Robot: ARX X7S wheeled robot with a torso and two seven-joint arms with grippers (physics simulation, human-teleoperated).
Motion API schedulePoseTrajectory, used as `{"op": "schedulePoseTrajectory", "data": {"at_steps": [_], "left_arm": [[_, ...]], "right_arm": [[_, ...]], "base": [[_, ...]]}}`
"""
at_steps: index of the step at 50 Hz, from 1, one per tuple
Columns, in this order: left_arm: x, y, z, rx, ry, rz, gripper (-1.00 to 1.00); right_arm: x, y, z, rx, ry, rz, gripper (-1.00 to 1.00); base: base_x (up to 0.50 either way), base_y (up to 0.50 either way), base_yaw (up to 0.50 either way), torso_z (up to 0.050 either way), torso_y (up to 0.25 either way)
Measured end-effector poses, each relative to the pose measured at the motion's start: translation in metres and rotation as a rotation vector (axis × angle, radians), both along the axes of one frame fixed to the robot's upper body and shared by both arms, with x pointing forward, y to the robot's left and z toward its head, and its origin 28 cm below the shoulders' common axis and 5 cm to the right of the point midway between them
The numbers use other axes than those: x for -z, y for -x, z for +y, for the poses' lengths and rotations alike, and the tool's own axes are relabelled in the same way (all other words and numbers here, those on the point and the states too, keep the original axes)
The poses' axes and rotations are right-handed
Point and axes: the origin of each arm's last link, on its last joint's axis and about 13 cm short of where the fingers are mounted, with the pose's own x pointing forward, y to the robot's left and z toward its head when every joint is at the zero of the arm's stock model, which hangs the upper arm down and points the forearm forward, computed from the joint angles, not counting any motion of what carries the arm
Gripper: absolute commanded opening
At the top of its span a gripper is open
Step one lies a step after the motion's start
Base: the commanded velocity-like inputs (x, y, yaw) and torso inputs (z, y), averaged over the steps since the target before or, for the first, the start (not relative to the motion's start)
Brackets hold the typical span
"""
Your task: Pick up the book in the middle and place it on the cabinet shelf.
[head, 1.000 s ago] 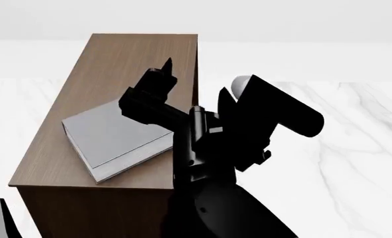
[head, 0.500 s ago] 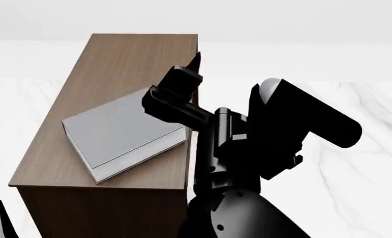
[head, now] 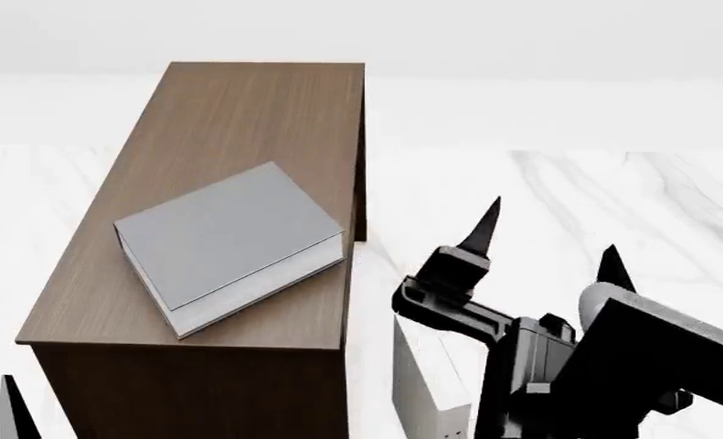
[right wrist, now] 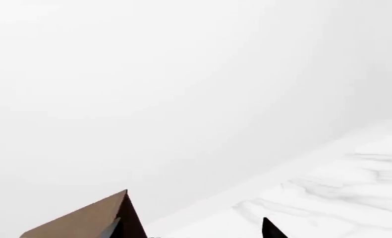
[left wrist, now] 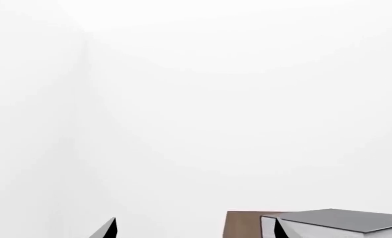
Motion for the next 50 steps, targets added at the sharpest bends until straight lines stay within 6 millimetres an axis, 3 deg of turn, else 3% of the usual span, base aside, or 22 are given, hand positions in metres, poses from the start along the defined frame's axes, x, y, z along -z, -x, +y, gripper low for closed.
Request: {"op": "schedulePoseTrajectory", "data": {"at_steps": [15, 23, 33, 50], "left_arm": [[-0.001, -0.003, -0.002, -0.024, 0.014, -0.010, 1.00], [-0.008, -0.003, -0.001, -0.082, 0.025, -0.050, 1.00], [-0.029, -0.021, 0.021, -0.231, 0.051, -0.170, 1.00], [-0.085, -0.034, 0.066, -0.485, 0.046, -0.413, 1.00]], "right_arm": [[0.051, 0.023, -0.033, 0.126, 0.185, -0.088, 1.00], [0.056, 0.026, -0.056, 0.249, 0.237, -0.175, 1.00], [0.034, 0.028, -0.086, 0.422, 0.315, -0.395, 1.00], [-0.035, 0.043, -0.126, 0.682, 0.331, -0.746, 1.00]], "base": [[0.00, 0.00, 0.00, 0.000, 0.000], [0.00, 0.00, 0.00, 0.000, 0.000], [0.00, 0.00, 0.00, 0.000, 0.000], [0.00, 0.00, 0.00, 0.000, 0.000]]}}
